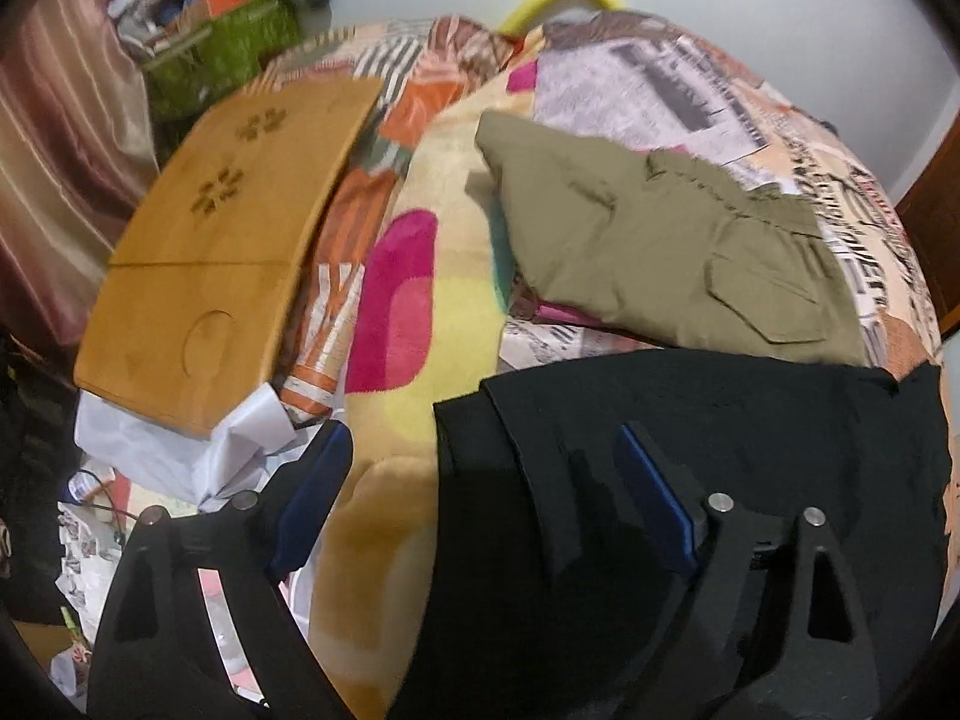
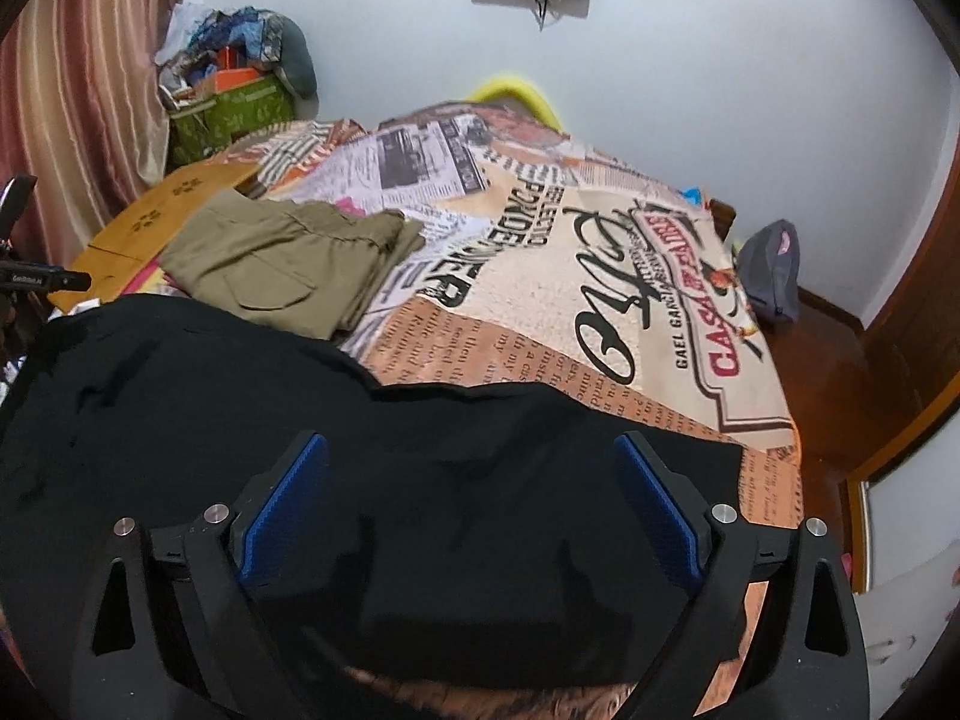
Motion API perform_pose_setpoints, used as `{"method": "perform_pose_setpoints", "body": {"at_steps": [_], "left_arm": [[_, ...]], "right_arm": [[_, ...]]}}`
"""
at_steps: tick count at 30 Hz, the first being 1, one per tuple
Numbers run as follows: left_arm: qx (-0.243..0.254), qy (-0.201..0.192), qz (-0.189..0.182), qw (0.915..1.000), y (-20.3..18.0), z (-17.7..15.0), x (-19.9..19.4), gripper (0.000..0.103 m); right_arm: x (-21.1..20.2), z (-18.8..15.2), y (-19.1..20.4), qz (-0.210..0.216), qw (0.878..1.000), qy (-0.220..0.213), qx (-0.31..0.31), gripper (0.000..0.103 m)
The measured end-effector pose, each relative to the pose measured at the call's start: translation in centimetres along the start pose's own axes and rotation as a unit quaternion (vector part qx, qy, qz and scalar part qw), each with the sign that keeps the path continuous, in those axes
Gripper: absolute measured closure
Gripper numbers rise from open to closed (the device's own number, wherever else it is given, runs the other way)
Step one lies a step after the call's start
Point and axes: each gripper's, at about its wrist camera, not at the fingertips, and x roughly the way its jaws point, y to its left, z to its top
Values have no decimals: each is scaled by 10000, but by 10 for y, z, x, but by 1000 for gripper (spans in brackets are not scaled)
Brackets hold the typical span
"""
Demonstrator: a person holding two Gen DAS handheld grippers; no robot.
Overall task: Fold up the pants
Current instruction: 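Lower both grippers onto the black pants waistband and close them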
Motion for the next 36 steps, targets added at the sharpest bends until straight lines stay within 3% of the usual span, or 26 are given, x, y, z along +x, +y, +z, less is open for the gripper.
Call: {"method": "perform_pose_setpoints", "body": {"at_steps": [10,19,24,26,27,30,34,36], "left_arm": [[-396,881,-499,9941,17,16,54,14],[-481,1233,-1006,9861,17,14,69,14],[-365,1352,-1107,9839,12,15,75,26],[-408,1368,-1247,9819,13,16,77,45],[-437,1382,-1338,9804,13,15,77,49],[-280,1218,-1153,9854,9,16,73,59],[-95,976,-1015,9900,6,18,61,77],[-63,860,-1011,9911,4,19,52,81]], "right_arm": [[60,15,-7,481,9973,531,-184,10],[98,16,-9,948,9906,971,-164,10],[110,10,-5,1002,9873,1181,-345,13],[110,9,-3,998,9870,1184,-437,13],[110,9,-2,993,9866,1201,-479,13],[111,10,-3,849,9874,1187,-619,24],[107,12,-13,727,9899,1111,-501,53],[107,13,-21,723,9909,1086,-322,67]]}}
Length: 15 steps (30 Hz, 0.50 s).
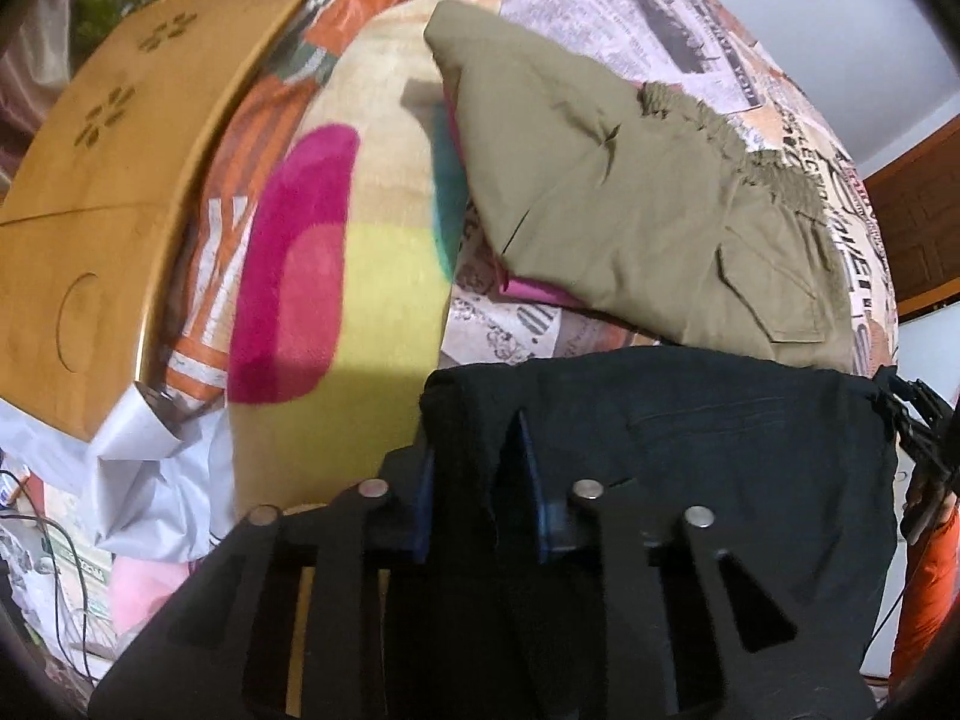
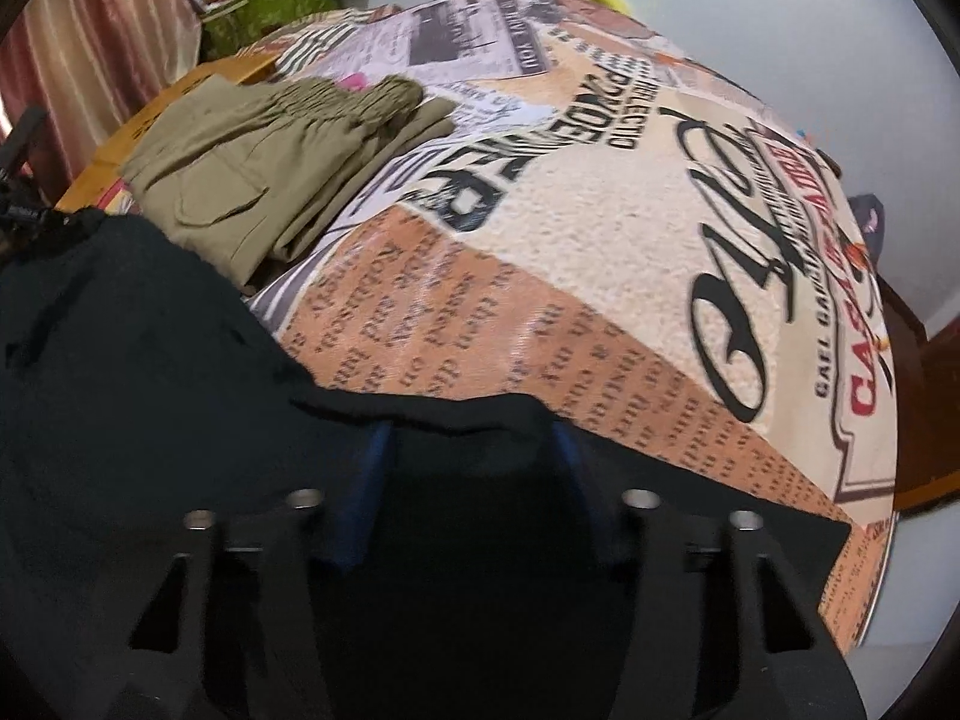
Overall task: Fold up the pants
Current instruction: 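Lower both grippers onto the black pants waistband and close them, then lift the black pants waistband with both grippers and fold it over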
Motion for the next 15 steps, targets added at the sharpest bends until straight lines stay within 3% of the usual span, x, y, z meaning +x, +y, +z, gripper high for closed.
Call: {"method": "perform_pose_setpoints", "body": {"at_steps": [5,15], "left_arm": [[267,-321,164,9990,-12,-4,-21,89],[482,-1045,166,9932,-33,-18,-87,94]], "right_arm": [[-8,1,-4,151,9994,-181,242,92],[-53,-1,13,-184,9965,-789,187,96]]}}
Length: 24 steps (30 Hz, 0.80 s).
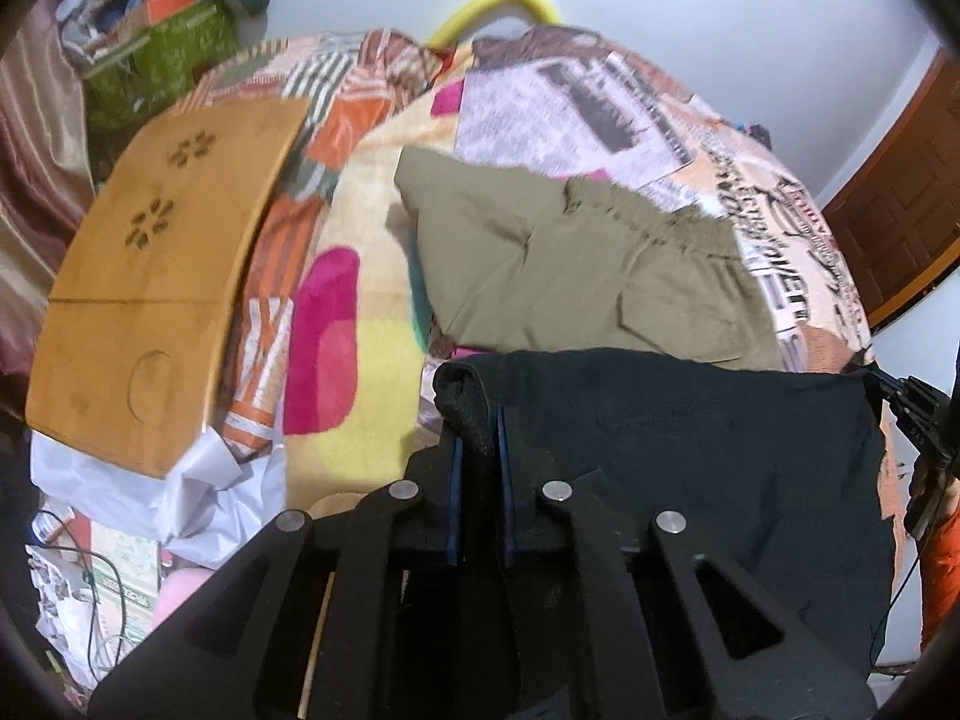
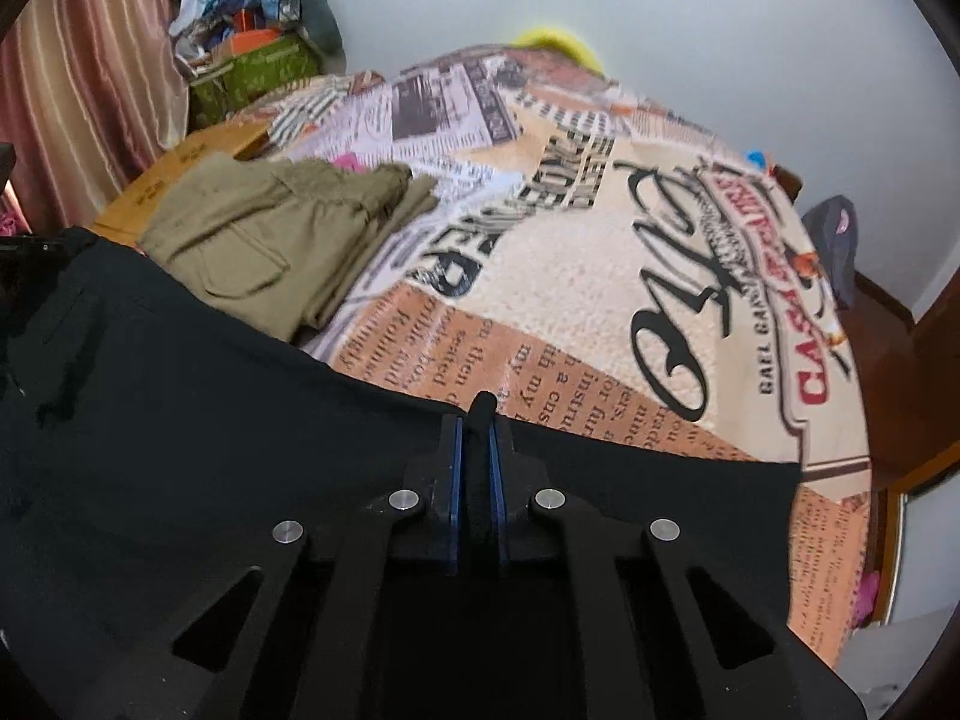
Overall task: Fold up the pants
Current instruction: 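Lift the black pants waistband with both grippers and fold it over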
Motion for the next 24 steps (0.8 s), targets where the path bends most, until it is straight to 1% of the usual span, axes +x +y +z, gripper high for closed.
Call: {"method": "perform_pose_setpoints", "body": {"at_steps": [5,10,13,19,24], "left_arm": [[128,-340,-46,9993,-10,-7,-40,95],[286,-679,-91,9972,-21,-23,-83,95],[455,-870,-68,9951,-29,-38,-108,95],[476,-1058,-54,9932,-30,-76,-142,95],[470,-1164,-7,9921,-23,-110,-163,95]], "right_arm": [[-40,-3,3,-97,9994,-332,94,96],[-86,-10,7,-132,9975,-650,225,96],[-114,-16,16,-169,9963,-817,213,96],[-161,-41,39,-189,9942,-1046,169,96],[-183,-65,53,-136,9933,-1125,220,96]]}}
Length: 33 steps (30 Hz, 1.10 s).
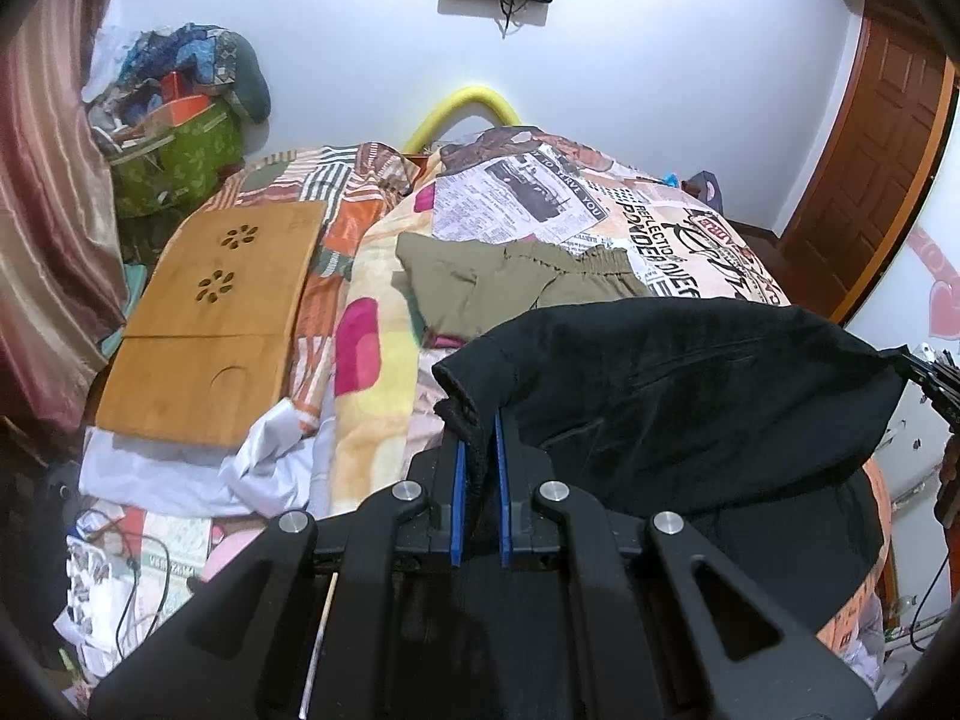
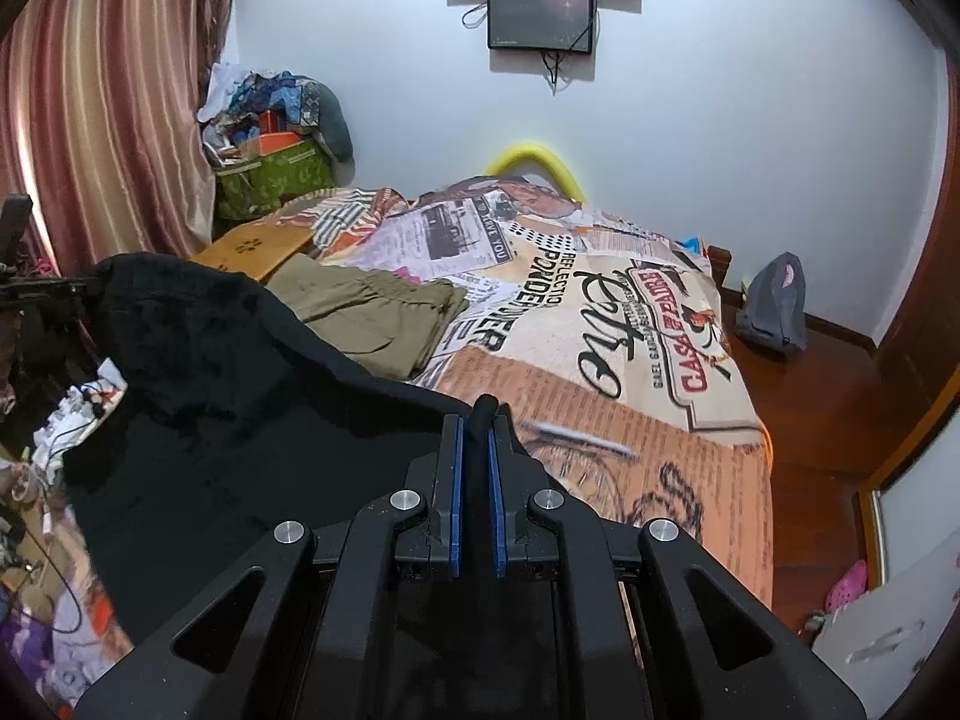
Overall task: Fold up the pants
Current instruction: 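Lift the black pants waistband with both grippers and fold it over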
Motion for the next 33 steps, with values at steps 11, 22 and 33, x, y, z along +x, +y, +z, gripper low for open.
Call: {"method": "perform_pose_setpoints", "body": {"at_steps": [11,22,33], "left_arm": [[-106,-80,182,9997,12,-79,-42,96],[-530,150,242,9982,34,-151,-41,100],[-733,724,445,9937,42,-210,-6,100]], "right_arm": [[-40,-60,26,186,9995,89,225,96],[-47,-122,51,424,9966,541,445,96],[-34,-162,59,506,9914,1009,661,95]]}}
